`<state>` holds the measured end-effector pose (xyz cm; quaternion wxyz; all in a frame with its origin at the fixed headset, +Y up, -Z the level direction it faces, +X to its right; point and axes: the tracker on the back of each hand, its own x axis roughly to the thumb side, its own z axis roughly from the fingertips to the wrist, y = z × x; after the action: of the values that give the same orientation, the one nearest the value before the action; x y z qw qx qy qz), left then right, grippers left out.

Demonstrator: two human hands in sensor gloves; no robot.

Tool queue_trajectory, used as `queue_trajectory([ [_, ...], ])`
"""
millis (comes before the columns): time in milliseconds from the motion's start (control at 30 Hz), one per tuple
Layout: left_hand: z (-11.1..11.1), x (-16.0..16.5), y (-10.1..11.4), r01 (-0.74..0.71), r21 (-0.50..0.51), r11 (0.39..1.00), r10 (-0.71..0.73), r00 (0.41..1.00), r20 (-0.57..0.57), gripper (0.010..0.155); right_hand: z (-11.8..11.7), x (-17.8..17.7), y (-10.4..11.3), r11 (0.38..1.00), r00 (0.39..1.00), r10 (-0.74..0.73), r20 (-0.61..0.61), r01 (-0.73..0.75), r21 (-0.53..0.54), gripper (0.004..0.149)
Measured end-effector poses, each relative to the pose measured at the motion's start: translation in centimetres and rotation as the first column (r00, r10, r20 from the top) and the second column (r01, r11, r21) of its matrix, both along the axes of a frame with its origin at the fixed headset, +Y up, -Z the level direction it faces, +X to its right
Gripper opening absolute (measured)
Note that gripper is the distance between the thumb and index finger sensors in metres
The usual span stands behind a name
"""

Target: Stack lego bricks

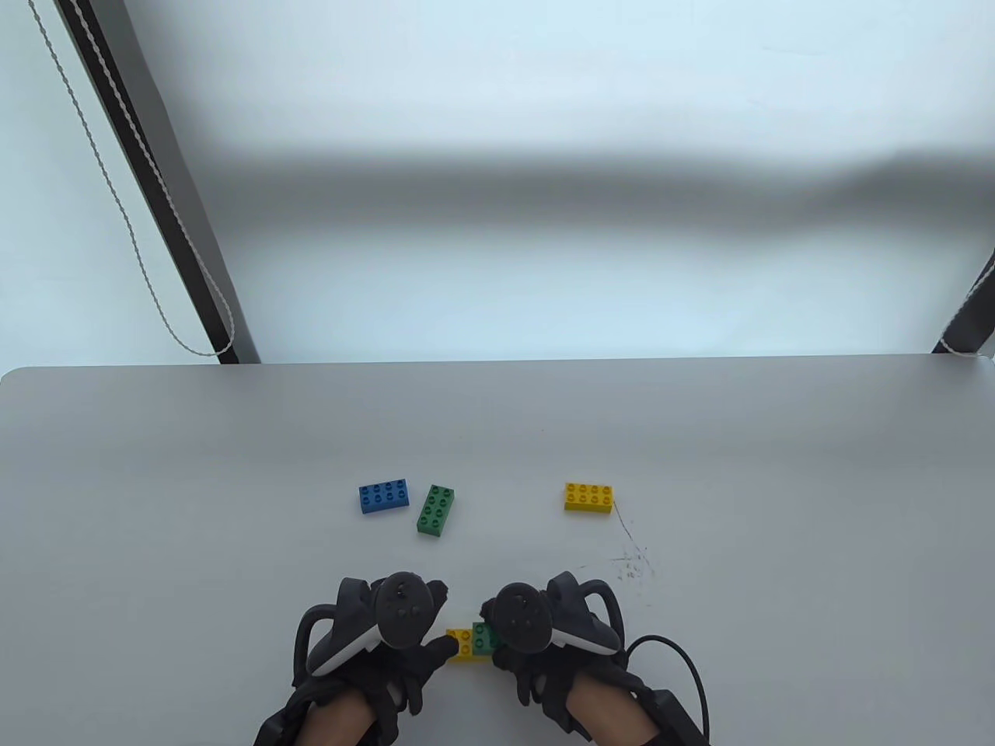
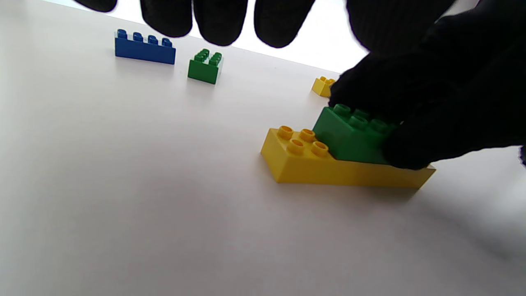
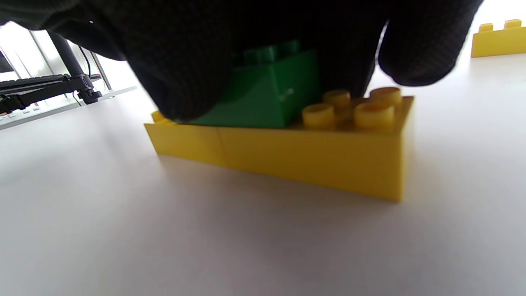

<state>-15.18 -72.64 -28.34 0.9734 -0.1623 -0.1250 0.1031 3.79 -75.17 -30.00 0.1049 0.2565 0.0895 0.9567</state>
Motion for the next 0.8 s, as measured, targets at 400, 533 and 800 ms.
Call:
queue_trajectory([
  [400, -0.1, -0.3, 0.1, -0.016, 0.001, 1.000, 0.016, 1.000, -0.013, 0.075, -0.1, 0.4, -0.8, 0.998, 0.999, -0.043, -0.013, 0.042, -0.050, 0.067],
  [533, -0.1, -0.4, 0.1, -0.022, 0.002, 1.000, 0.022, 1.000, -0.012, 0.075, -0.3, 0.3, -1.0, 0.998, 0.999, -0.029, -0.024, 0.028, -0.061, 0.070],
  [800, -0.2, -0.5, 0.2, -0.032, 0.007, 0.999, 0.032, 0.999, -0.013, 0.075, -1.4, 0.6, -0.4, 0.982, 0.997, -0.080, -0.022, 0.075, -0.175, 0.075],
])
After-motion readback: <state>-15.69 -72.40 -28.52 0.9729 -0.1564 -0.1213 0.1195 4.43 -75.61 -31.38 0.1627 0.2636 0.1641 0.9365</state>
